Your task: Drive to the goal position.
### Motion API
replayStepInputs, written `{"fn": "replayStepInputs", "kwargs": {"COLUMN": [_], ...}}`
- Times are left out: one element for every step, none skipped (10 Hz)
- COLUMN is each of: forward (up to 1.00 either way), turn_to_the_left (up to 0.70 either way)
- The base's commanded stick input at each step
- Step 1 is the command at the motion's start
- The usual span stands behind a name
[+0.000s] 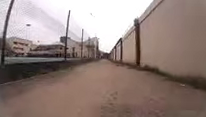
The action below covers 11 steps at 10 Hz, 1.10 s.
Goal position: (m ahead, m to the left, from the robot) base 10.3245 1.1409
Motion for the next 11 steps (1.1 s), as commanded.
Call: {"fn": "replayStepInputs", "kwargs": {"forward": [1.00, 1.00, 1.00, 1.00, 1.00, 1.00, 1.00, 1.00, 1.00, 1.00, 1.00], "turn_to_the_left": [0.00, 0.00, 0.00, 0.00, 0.00, 0.00, 0.00, 0.00, 0.00, 0.00, 0.00]}}
